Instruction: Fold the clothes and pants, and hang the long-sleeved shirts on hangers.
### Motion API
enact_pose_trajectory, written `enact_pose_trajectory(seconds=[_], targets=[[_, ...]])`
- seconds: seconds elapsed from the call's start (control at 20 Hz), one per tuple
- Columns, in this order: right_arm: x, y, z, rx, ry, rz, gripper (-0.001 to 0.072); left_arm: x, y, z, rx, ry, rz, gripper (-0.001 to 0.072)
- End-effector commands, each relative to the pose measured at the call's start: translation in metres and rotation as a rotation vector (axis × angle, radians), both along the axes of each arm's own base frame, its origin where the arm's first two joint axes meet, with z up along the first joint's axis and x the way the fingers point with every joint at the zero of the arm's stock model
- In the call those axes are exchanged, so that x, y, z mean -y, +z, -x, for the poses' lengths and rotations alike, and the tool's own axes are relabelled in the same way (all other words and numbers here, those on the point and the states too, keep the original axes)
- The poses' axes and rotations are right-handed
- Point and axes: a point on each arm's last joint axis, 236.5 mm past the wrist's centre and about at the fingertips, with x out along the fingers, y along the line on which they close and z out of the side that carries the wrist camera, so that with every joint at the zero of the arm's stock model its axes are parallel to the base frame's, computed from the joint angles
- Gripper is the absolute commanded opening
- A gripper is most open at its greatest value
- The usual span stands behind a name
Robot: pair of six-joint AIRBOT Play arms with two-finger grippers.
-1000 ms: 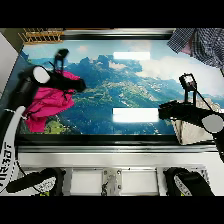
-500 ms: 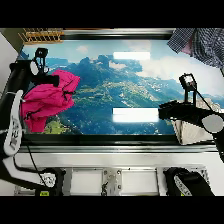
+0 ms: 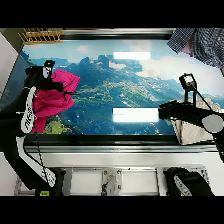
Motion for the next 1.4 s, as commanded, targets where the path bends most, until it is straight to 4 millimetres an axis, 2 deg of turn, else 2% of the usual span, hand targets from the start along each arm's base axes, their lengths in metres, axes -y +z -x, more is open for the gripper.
enact_pose_trajectory(seconds=[0.0, 0.05, 0.15, 0.25, 0.35, 0.45, 0.5, 0.6, 0.7, 0.85, 0.9, 0.95, 1.0, 1.05, 1.15, 1.25, 1.35], targets=[[0.000, 0.000, 0.000, -0.001, 0.001, -0.001, 0.0020, 0.007, -0.008, 0.005, -0.028, 0.063, 0.021, 0.0203], [0.000, 0.000, 0.000, -0.001, 0.001, -0.001, 0.0021, 0.008, -0.007, 0.009, -0.040, 0.070, 0.023, 0.0001], [0.000, 0.000, 0.000, -0.001, 0.001, -0.001, 0.0021, 0.024, 0.010, 0.009, -0.026, 0.053, 0.026, 0.0004], [-0.005, 0.002, 0.000, -0.001, 0.000, -0.028, 0.0021, 0.055, 0.052, 0.002, 0.059, -0.008, 0.028, 0.0004], [-0.017, 0.006, 0.002, -0.012, 0.005, -0.097, 0.0021, 0.108, 0.102, -0.001, 0.160, -0.086, 0.086, 0.0004], [-0.028, 0.009, 0.008, -0.039, 0.018, -0.157, 0.0021, 0.180, 0.146, 0.010, 0.239, -0.176, 0.212, 0.0004], [-0.026, 0.013, 0.003, -0.010, 0.016, -0.147, 0.0020, 0.220, 0.166, 0.021, 0.266, -0.232, 0.278, 0.0004], [0.002, 0.035, -0.019, 0.112, -0.056, -0.080, 0.0019, 0.295, 0.190, 0.050, 0.282, -0.349, 0.385, 0.0004], [0.044, 0.060, -0.038, 0.203, -0.200, -0.054, 0.0019, 0.366, 0.198, 0.086, 0.272, -0.474, 0.462, 0.0004], [0.094, 0.068, -0.043, 0.205, -0.383, -0.082, 0.0019, 0.452, 0.193, 0.126, 0.299, -0.637, 0.504, 0.0005], [0.106, 0.067, -0.043, 0.198, -0.431, -0.096, 0.0019, 0.468, 0.191, 0.131, 0.320, -0.671, 0.500, 0.0086], [0.115, 0.067, -0.042, 0.195, -0.455, -0.095, 0.0019, 0.474, 0.190, 0.132, 0.345, -0.696, 0.477, 0.0407], [0.121, 0.065, -0.040, 0.185, -0.474, -0.093, 0.0019, 0.470, 0.191, 0.127, 0.357, -0.681, 0.454, 0.0627], [0.126, 0.062, -0.038, 0.173, -0.485, -0.090, 0.0019, 0.452, 0.192, 0.118, 0.351, -0.636, 0.422, 0.0624], [0.126, 0.055, -0.033, 0.137, -0.485, -0.088, 0.0020, 0.400, 0.192, 0.099, 0.301, -0.526, 0.369, 0.0624], [0.121, 0.044, -0.026, 0.078, -0.470, -0.088, 0.0022, 0.326, 0.184, 0.080, 0.237, -0.368, 0.327, 0.0623], [0.117, 0.031, -0.019, 0.013, -0.456, -0.086, 0.0024, 0.255, 0.166, 0.072, 0.178, -0.202, 0.326, 0.0624]])
